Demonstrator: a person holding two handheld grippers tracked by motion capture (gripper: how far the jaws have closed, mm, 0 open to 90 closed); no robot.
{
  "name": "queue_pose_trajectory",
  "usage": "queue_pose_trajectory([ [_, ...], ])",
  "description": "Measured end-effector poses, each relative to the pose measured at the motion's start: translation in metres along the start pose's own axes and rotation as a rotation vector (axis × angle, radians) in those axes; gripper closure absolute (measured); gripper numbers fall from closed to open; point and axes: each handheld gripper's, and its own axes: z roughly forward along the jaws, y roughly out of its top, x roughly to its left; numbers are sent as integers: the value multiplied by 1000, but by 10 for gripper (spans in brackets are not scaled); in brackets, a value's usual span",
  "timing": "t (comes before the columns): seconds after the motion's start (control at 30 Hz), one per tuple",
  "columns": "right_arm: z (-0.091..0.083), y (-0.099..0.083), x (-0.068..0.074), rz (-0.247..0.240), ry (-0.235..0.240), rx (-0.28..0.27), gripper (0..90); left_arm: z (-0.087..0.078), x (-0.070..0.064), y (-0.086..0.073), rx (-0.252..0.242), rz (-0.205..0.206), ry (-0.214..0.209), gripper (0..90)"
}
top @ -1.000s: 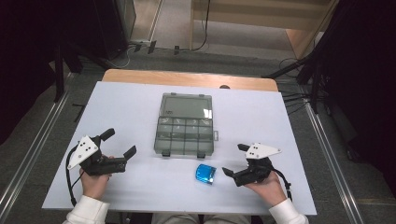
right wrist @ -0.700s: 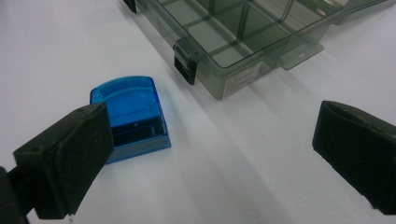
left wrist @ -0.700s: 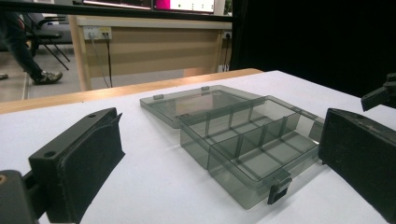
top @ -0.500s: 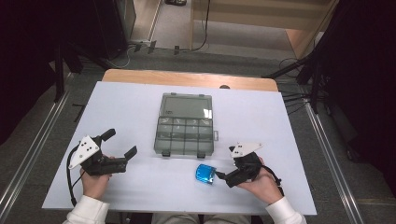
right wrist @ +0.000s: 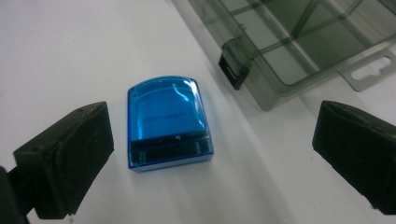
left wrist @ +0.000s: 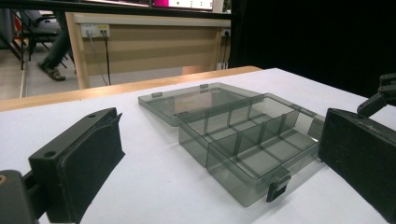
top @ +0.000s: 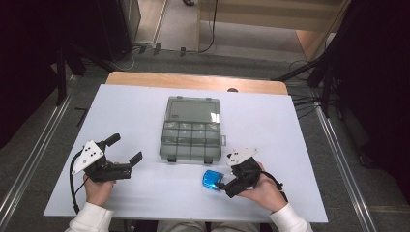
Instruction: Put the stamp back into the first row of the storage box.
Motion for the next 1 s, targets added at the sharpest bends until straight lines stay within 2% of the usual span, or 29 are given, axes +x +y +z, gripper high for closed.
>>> queue_pose_trajectory([
  [0.13,3,5,5,-27,14,18,0,0,0,0,-1,0,-3,0],
  [0.2,8,9,11,-59,26,50,0,0,0,0,-1,0,-3,0],
  [0.3,12,11,14,-74,35,74,0,0,0,0,-1,0,-3,0],
  [0.33,16,12,16,-90,34,104,0,0,0,0,-3,0,-4,0],
  [0.4,19,13,17,-100,32,117,0,0,0,0,-3,-1,-4,0],
  [0.47,22,14,21,-149,-1,146,52,0,0,0,-2,0,-5,0],
  [0.53,23,15,21,-146,11,157,116,0,0,0,-3,-1,-5,0],
  [0.57,23,15,21,-146,11,157,116,0,0,0,-3,-1,-5,0],
  [0.6,23,15,19,-141,15,160,163,0,0,0,-3,-1,-5,0],
  [0.73,24,15,16,-121,25,166,219,0,0,0,-3,-1,-5,0],
  [0.93,32,15,16,-138,37,190,306,0,0,0,-2,0,-5,0],
  [1.0,34,15,17,-139,49,189,366,0,0,0,-1,-1,-4,0],
])
